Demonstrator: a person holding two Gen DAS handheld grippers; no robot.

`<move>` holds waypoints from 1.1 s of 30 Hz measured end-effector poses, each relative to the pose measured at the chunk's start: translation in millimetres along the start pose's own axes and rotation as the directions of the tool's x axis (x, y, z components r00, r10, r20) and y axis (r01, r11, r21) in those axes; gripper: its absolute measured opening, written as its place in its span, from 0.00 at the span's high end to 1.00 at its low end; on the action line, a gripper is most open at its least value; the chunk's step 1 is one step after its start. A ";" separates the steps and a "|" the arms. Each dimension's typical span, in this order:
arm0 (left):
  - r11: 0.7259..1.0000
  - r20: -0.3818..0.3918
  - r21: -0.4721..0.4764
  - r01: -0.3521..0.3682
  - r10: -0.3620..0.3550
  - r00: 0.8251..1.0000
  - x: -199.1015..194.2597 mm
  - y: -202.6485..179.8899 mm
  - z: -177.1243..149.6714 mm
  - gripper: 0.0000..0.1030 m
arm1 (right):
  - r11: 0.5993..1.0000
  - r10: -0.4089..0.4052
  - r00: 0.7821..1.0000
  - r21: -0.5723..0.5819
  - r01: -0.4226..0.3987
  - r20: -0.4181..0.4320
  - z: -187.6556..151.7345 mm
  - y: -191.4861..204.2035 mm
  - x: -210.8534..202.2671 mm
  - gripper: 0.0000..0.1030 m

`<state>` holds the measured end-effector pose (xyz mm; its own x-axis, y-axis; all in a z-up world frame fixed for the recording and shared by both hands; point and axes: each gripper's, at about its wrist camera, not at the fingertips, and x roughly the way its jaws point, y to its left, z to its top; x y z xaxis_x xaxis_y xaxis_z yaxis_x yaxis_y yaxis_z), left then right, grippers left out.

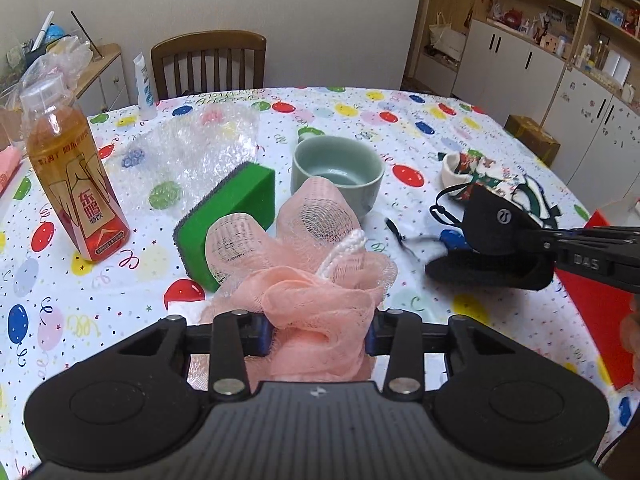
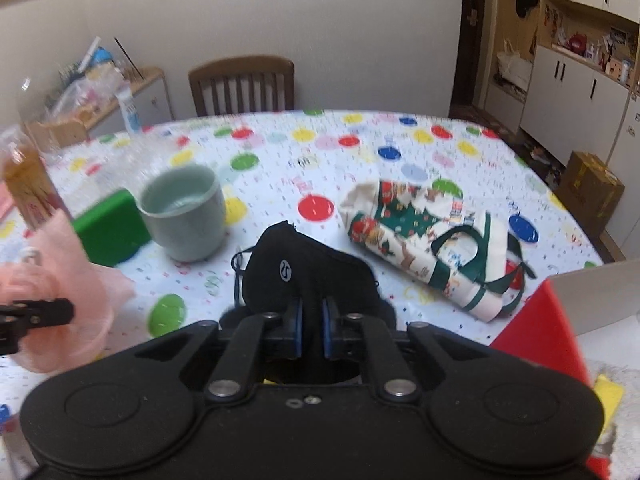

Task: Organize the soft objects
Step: 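Lift and carry the mask and pink puff with both tools to the box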

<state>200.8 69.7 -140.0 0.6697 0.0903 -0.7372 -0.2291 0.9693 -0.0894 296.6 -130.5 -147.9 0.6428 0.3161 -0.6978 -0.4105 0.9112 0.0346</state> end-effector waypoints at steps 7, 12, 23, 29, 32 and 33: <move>0.999 -0.003 0.005 0.036 -0.036 0.999 -24.8 -14.6 11.7 0.62 | 0.998 0.059 0.998 0.007 -0.059 0.038 6.5 -9.9 -48.7 0.92; 0.997 -0.014 0.017 0.073 -0.072 0.997 -40.3 -30.1 20.0 0.62 | 0.996 0.084 0.995 0.005 -0.084 0.061 9.2 -17.7 -84.4 0.92; 0.976 -0.010 0.095 0.194 -0.194 0.981 -70.5 -84.3 46.0 0.62 | 0.993 0.093 0.985 0.062 -0.103 0.142 23.7 -53.6 -156.6 0.92; 0.950 0.001 0.175 0.259 -0.263 0.965 -81.6 -125.2 62.6 0.62 | 0.994 0.048 0.982 0.085 -0.064 0.182 26.6 -78.8 -180.1 0.92; 0.935 -0.002 0.203 0.289 -0.295 0.955 -83.7 -147.5 67.9 0.62 | 0.996 0.013 0.980 0.089 -0.031 0.198 26.1 -91.0 -190.0 0.92; 0.930 -0.005 0.211 0.301 -0.307 0.952 -83.8 -155.0 69.3 0.62 | 0.996 0.000 0.979 0.090 -0.018 0.203 25.8 -95.0 -192.8 0.92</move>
<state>229.1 -72.2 -17.9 0.7043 -0.2127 -0.6773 0.1378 0.9769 -0.1634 228.4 -271.1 1.8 0.7609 0.3630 -0.5379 -0.3626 0.9253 0.1115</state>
